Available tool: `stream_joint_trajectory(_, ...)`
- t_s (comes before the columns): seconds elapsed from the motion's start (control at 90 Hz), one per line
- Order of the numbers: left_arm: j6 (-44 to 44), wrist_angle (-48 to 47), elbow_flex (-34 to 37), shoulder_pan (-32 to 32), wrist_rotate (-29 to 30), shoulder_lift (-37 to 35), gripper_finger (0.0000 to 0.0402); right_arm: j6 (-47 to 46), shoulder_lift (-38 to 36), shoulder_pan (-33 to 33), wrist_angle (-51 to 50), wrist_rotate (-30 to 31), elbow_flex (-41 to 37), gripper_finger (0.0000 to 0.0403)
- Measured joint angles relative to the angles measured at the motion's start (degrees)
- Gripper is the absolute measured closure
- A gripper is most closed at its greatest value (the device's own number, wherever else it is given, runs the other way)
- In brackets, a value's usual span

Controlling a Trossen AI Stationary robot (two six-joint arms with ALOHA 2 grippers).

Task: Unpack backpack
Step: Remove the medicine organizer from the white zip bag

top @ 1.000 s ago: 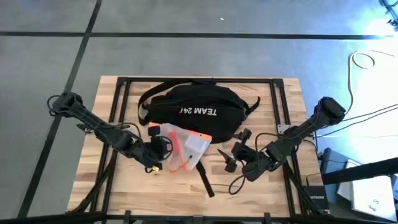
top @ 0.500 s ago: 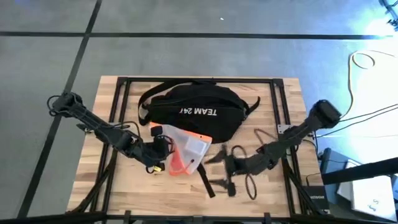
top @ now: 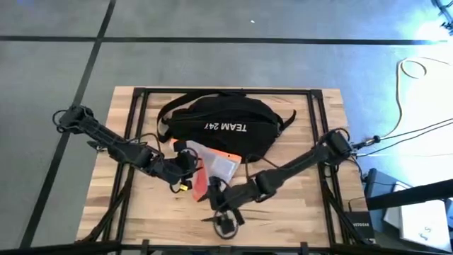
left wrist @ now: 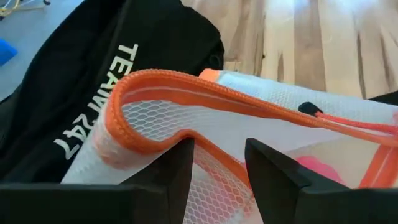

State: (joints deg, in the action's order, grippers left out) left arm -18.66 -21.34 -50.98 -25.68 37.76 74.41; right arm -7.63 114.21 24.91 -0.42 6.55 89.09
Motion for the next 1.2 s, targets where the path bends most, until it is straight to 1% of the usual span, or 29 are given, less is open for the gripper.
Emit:
stream_joint_trajectory(0.2,-3.13,-0.68,0.0,1.21,0.39,0.0,0.0269,-13.56,4.46,-3.88,-0.27,0.9,1.19,0.0117)
stream_joint_trajectory(0.278,-3.4,-0.73,0.0,1.37,0.35,0.0,0.0269,-17.25,5.68,-4.67,-3.32,0.9,1.24,0.0117)
stream_joint_trajectory(0.356,-3.5,-0.74,0.0,1.43,0.37,0.0,0.0269,-17.53,6.08,-4.84,-7.41,1.89,1.21,0.0117)
stream_joint_trajectory(0.511,-3.63,-0.91,0.0,1.41,0.37,0.0,0.0269,-17.59,5.92,-3.39,-14.0,6.41,1.24,0.0117)
stream_joint_trajectory(0.689,-3.81,-0.86,-0.02,1.42,0.07,0.0,0.0269,-17.98,5.92,-1.48,-18.62,7.79,1.24,0.0117)
stream_joint_trajectory(0.822,-4.04,-0.74,-0.02,1.36,-0.8,0.0,0.0269,-18.45,4.9,-0.76,-23.42,13.48,1.19,0.0117)
stream_joint_trajectory(0.967,-4.39,-0.73,-0.02,1.36,-1.78,0.0,0.027,-20.99,4.11,-1.08,-31.04,19.14,1.19,0.0117)
stream_joint_trajectory(1.1,-4.44,-0.52,-0.02,1.36,-1.82,0.0,0.027,-22.08,4.08,-1.81,-34.25,22.05,1.17,0.0117)
stream_joint_trajectory(1.2,-4.25,-0.52,-0.02,1.36,-1.88,0.0,0.027,-22.69,4.07,-2.54,-34.73,22.4,0.45,0.0117)
